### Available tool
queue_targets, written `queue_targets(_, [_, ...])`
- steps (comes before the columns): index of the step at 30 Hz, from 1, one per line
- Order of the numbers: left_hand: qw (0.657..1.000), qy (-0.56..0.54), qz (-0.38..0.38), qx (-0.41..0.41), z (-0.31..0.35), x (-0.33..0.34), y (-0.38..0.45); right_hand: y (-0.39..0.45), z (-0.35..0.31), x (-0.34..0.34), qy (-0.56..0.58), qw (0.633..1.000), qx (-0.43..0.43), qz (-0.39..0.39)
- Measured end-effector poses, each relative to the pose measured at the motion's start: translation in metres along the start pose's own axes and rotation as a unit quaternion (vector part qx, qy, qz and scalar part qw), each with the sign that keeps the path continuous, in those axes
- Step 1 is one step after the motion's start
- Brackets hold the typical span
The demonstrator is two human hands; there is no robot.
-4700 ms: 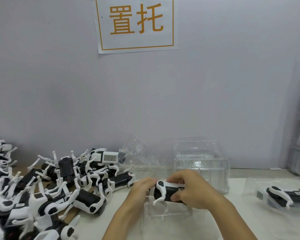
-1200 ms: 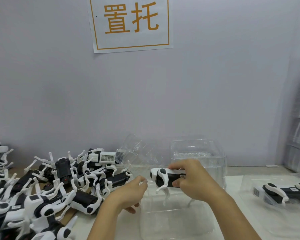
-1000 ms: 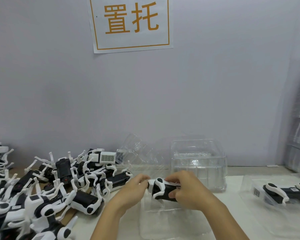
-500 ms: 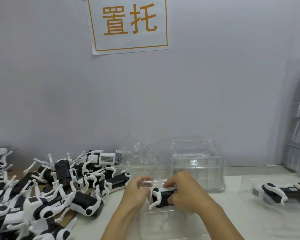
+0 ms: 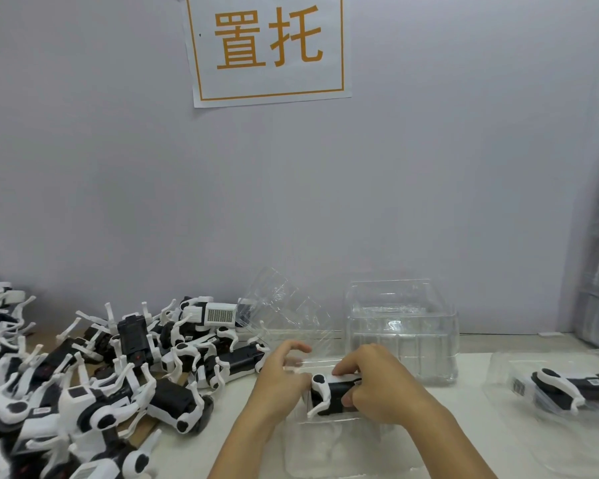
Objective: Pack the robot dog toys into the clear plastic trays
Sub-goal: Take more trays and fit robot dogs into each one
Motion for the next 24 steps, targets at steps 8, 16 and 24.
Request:
queue_targets(8, [0.968,0.151,-0.199,0.031,0.019,0.009,-0.019,-0.002,0.002,0.000,0.023,0.999,-0.002,-0.026])
queue_targets(16, [0.939,0.308,-0.151,0.032,0.027,0.019,-0.011,-0.001,0.002,0.002,0.018,0.999,-0.002,-0.026])
queue_targets(24, [0.975,0.197,-0.076,0.068,0.023,0.018,-0.003,-0.002,-0.003,0.003,0.020,0.999,0.001,-0.043])
Point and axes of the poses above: each hand's wrist, its own y-axis towards the middle knuckle, its own x-axis out of the palm, z = x × y, the point moved 9 cm from there along y, towards the middle knuckle, and after that the axes turned 4 degrees about -z, right-handed, at the moved point
